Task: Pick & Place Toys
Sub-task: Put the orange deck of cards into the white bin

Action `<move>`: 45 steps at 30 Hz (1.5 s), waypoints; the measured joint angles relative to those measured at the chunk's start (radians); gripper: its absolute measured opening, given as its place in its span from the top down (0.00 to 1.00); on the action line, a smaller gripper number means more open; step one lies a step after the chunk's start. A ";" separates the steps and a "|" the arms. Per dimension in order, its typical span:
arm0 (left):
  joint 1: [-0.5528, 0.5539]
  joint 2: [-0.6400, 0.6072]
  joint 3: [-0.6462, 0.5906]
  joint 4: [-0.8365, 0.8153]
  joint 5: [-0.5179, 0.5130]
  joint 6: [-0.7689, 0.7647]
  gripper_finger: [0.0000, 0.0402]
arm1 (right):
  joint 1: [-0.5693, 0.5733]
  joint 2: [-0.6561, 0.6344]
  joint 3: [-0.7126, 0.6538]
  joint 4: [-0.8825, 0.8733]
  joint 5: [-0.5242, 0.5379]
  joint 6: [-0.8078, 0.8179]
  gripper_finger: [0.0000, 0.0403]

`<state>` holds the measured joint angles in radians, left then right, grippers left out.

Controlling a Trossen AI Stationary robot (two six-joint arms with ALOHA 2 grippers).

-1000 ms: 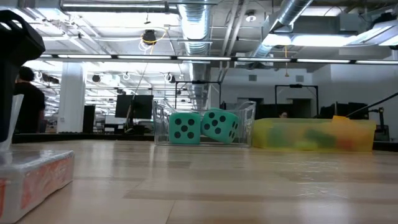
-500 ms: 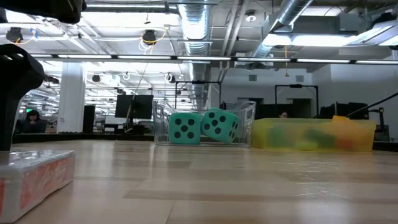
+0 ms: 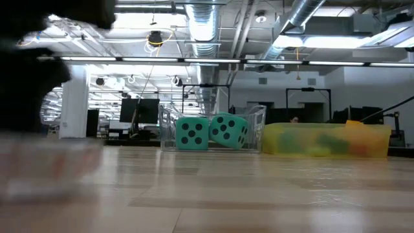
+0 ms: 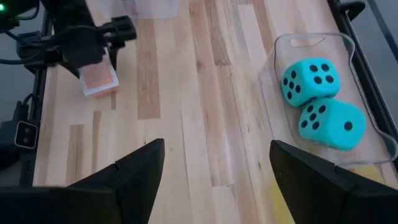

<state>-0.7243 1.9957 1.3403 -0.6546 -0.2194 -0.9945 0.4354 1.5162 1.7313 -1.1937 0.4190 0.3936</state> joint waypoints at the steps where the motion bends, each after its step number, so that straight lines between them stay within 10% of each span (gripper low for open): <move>1: 0.013 -0.019 0.000 -0.003 0.013 0.021 0.26 | -0.003 0.000 0.000 0.010 -0.001 -0.010 0.29; 12: 0.187 -0.379 -0.062 0.003 0.108 0.205 0.25 | -0.026 0.000 0.000 0.109 -0.013 -0.214 0.29; 24: 0.445 -0.845 -0.364 0.486 0.319 0.062 0.25 | -0.018 0.008 0.001 0.461 -0.038 -0.550 0.29; 45: 0.477 -0.883 -0.430 0.809 0.528 -0.009 0.25 | -0.133 0.129 0.000 0.785 -0.353 -0.587 0.29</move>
<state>-0.2468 1.1126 0.9108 0.1547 0.3087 -1.0031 0.3025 1.6455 1.7313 -0.4088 0.0656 -0.1932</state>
